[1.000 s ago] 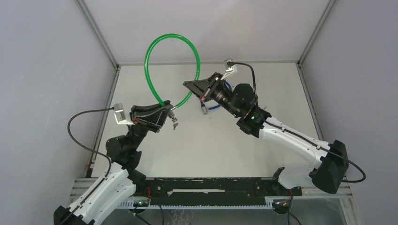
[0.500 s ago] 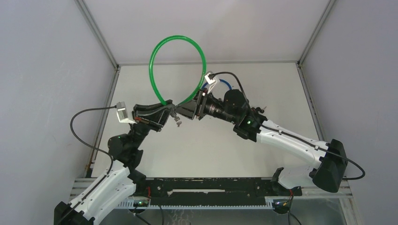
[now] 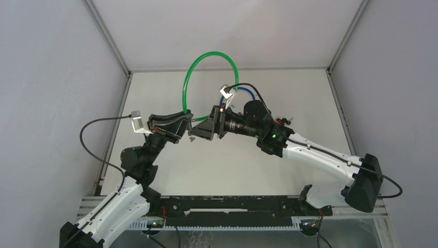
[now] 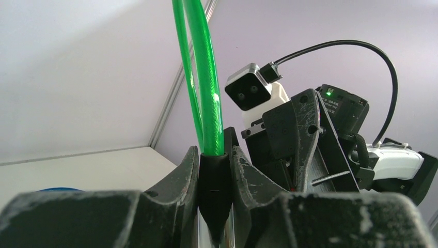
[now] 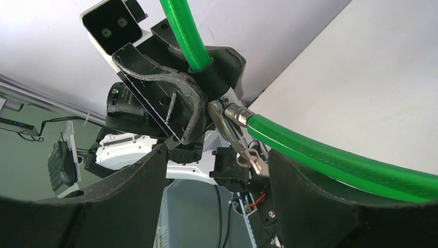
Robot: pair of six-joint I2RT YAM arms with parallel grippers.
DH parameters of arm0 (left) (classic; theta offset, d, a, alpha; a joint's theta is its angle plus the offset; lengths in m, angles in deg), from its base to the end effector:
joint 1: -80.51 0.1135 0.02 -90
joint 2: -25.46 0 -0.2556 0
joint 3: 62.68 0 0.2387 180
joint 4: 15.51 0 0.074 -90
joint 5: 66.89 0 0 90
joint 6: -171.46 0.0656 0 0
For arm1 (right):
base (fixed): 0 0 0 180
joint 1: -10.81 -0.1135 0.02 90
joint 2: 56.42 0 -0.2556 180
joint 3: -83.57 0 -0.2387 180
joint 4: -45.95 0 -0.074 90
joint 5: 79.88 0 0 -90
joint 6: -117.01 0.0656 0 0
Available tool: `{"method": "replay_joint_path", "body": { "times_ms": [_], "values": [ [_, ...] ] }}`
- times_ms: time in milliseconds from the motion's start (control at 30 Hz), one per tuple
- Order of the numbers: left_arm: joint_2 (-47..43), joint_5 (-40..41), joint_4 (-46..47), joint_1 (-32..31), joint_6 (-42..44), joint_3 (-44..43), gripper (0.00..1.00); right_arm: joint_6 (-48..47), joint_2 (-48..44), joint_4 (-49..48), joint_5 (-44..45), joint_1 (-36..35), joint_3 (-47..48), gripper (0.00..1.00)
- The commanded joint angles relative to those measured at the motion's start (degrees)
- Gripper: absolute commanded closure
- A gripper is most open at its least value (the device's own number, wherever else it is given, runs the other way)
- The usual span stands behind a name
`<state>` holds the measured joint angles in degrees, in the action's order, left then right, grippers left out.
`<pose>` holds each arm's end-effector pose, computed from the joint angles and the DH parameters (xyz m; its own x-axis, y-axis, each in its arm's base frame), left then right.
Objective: Lock with the key
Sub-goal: Lock the lock.
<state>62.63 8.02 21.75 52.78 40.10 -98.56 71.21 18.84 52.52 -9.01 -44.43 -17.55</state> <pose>0.1391 -0.0924 0.3432 -0.0299 -0.7051 -0.7085 0.8207 0.3873 -0.4200 0.1699 0.2825 0.3688 -0.6922 0.1578 -0.7042 -0.6698 0.2229 0.7083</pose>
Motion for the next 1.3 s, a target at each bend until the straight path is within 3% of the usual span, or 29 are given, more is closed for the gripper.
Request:
{"method": "replay_joint_path", "body": {
  "times_ms": [0, 700, 833, 933, 1100, 1267],
  "values": [
    [-0.97, 1.22, 5.73, -0.4, 0.85, 1.27, 1.0, -0.75, -2.34, 0.72, 0.18, -0.22, 0.29, 0.22],
    [-0.3, 8.6, 9.62, -0.4, -2.01, 7.58, 1.0, 2.41, -9.76, 3.68, 0.34, 4.05, -7.46, 0.18],
    [-0.02, 9.69, 10.25, -0.4, -2.31, 8.93, 1.0, 2.53, -14.93, 9.22, 7.36, 7.86, -10.9, 0.17],
    [0.05, 9.89, 10.5, -0.38, -2.49, 9.1, 1.0, 8.42, -17.53, 12.31, 12.26, 14.03, -16.01, 0.15],
    [-0.08, 10.29, 10.48, -0.31, -2.62, 9.19, 1.0, 21.63, -16.42, -0.29, 4.65, 25.02, -27.17, 0.15],
    [0.41, 11.04, 10.96, -0.29, -3.2, 9.74, 1.0, 21.46, -7.83, -9.69, -0.78, 27.58, -27.3, 0.15]
  ]
}}
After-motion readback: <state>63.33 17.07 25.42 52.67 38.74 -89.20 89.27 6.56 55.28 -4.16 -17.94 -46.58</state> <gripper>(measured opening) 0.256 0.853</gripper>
